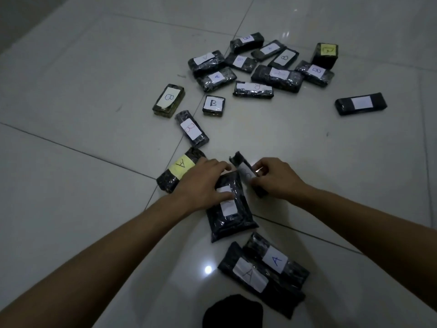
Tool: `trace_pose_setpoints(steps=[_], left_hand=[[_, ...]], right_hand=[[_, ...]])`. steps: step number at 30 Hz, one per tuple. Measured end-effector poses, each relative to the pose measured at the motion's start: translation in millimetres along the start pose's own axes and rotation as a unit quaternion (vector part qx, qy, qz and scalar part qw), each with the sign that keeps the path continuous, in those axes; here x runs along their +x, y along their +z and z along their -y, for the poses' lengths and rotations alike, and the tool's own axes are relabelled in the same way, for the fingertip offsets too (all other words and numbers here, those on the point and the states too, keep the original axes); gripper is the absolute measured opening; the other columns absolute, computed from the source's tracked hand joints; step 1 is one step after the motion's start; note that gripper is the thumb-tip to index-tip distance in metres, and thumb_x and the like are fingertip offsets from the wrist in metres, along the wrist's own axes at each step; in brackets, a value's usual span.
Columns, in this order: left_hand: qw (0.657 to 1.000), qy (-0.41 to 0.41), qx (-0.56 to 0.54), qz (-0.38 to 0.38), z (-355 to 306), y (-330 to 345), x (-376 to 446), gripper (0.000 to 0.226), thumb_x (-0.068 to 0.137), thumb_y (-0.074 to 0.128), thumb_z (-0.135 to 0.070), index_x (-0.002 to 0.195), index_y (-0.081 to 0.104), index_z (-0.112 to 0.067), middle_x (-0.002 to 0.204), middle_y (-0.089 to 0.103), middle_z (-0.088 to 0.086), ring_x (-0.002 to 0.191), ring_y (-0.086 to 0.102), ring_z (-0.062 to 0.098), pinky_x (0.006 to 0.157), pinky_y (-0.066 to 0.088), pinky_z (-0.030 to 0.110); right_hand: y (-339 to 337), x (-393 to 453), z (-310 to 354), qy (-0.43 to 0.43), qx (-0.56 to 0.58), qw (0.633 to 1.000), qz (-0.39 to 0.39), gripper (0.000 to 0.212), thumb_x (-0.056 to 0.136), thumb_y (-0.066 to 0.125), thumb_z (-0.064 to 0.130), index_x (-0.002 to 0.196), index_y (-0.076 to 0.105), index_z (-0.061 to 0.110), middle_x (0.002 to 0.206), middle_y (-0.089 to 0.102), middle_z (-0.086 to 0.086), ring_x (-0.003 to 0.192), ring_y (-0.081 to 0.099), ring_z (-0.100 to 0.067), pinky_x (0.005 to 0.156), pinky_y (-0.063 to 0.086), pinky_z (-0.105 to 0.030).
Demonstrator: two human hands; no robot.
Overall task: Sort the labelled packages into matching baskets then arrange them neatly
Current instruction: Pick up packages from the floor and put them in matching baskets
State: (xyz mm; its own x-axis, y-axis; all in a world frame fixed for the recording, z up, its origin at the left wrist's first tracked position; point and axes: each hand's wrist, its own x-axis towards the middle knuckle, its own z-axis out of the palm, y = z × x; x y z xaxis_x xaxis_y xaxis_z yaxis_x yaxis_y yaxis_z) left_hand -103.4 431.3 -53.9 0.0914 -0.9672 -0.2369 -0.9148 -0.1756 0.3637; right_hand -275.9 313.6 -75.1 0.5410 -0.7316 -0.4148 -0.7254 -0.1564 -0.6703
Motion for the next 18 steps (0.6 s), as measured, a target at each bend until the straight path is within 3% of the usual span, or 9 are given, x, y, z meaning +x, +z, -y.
trace_pose_setpoints(steps=[6,10,14,18], left_hand=[[0.993,0.114,0.02,-0.019,-36,1,-3,0.06,0.079,0.067,-0.053,0.13,0.049,-0.026,0.123,0.053,-0.005,0.115,0.042,0.016,0.091,0.042,0.032],[0.982,0.183,0.017,0.03,-65,7,-9,0.055,0.079,0.067,-0.051,0.126,0.052,-0.026,0.122,0.053,-0.006,0.11,0.043,0.014,0.086,0.043,0.03],[0.946,0.301,0.061,0.102,-88,31,-31,0.054,0.078,0.067,-0.052,0.123,0.054,-0.026,0.118,0.053,-0.005,0.107,0.044,0.015,0.085,0.044,0.033],[0.956,0.259,0.074,0.115,-87,47,-32,0.057,0.081,0.064,-0.05,0.13,0.053,-0.022,0.123,0.053,-0.002,0.11,0.046,0.017,0.087,0.045,0.037]], right_hand=[[-31,-17,-11,-0.009,0.05,0.999,-0.006,0.019,0.085,0.07,0.023,0.1,0.06,0.019,0.102,0.065,-0.001,0.089,0.063,-0.019,0.075,0.056,-0.039],[-52,-32,-30,0.024,0.096,0.995,0.011,0.015,0.086,0.069,0.016,0.097,0.059,0.018,0.099,0.068,-0.005,0.09,0.066,-0.024,0.069,0.056,-0.037],[-55,-55,-49,0.047,0.128,0.99,0.031,0.017,0.087,0.068,0.014,0.101,0.058,0.015,0.1,0.068,-0.008,0.09,0.067,-0.024,0.065,0.053,-0.033],[-45,-76,-68,0.066,0.132,0.987,0.056,0.019,0.086,0.069,0.014,0.103,0.06,0.016,0.1,0.069,-0.007,0.093,0.068,-0.025,0.081,0.059,-0.044]])
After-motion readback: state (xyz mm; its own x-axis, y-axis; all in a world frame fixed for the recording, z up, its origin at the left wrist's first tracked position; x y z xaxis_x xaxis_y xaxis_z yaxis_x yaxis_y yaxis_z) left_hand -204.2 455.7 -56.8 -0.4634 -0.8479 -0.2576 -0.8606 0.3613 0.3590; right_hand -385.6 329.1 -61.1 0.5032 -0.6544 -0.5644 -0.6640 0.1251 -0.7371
